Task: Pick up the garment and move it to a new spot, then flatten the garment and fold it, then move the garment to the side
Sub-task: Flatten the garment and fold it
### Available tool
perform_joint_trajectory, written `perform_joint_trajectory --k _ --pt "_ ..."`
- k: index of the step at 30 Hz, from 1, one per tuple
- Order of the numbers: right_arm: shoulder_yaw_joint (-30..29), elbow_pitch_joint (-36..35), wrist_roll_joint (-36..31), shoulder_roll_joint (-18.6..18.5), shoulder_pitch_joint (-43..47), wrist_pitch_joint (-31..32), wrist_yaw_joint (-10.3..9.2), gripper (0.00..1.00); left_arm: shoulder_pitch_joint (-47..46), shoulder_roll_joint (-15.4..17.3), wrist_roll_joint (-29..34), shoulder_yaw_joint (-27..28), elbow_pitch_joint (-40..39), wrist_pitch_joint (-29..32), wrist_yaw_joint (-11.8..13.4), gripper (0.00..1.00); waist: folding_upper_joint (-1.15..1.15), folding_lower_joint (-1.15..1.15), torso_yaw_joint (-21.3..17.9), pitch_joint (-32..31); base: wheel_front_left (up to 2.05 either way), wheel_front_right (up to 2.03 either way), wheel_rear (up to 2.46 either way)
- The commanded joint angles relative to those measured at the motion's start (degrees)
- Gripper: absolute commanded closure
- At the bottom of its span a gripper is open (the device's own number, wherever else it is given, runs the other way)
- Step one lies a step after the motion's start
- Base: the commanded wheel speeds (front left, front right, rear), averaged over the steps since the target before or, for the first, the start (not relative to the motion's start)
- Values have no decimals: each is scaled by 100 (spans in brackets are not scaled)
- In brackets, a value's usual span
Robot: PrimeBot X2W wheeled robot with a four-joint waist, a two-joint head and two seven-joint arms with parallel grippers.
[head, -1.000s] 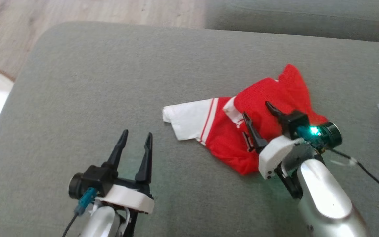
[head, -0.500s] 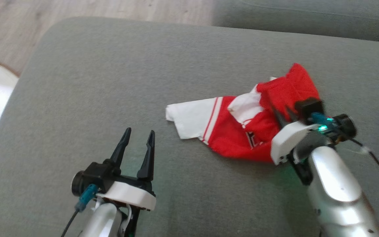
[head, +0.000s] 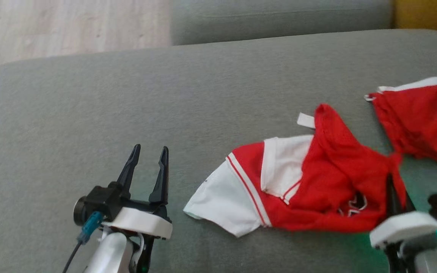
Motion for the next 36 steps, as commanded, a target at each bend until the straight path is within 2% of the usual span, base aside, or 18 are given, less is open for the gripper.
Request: perform_joint_trajectory --k 1,6,14,17,22,29,32,36 --pt "142 -125 20 -9 -108 -69 -4 0 -100 9 74 207 -167 -53 -35 0 0 0 -187 -75 0 0 0" --pt "430 -230 87 -9 -116 -478 -4 0 -100 8 93 215 -142 -53 -57 0 0 0 -259 -106 0 0 0" --pt "1550 -1251 -10 -9 -164 -926 -4 0 -32 7 155 236 -207 -53 -101 0 0 0 -170 -242 0 0 0" --pt "1790 -1376 -157 -9 -70 -940 -4 0 -1 7 150 214 -249 -53 -118 0 0 0 -98 -268 0 0 0" --pt "2016 -1273 -313 -9 45 -842 -4 0 60 7 110 155 -295 -53 -137 0 0 0 51 -289 0 0 0" --pt "1966 -1011 -569 -9 -209 -440 -4 0 106 6 102 99 -282 -53 -145 0 0 0 276 -229 0 0 0" --pt "2012 -683 -525 -9 -529 -67 -4 0 53 6 78 23 -276 -53 -150 0 0 0 413 -125 0 0 0" --pt "1791 -1 -377 -9 -1070 471 -4 0 -24 6 12 -148 -241 -53 -160 0 0 0 615 15 0 0 0"
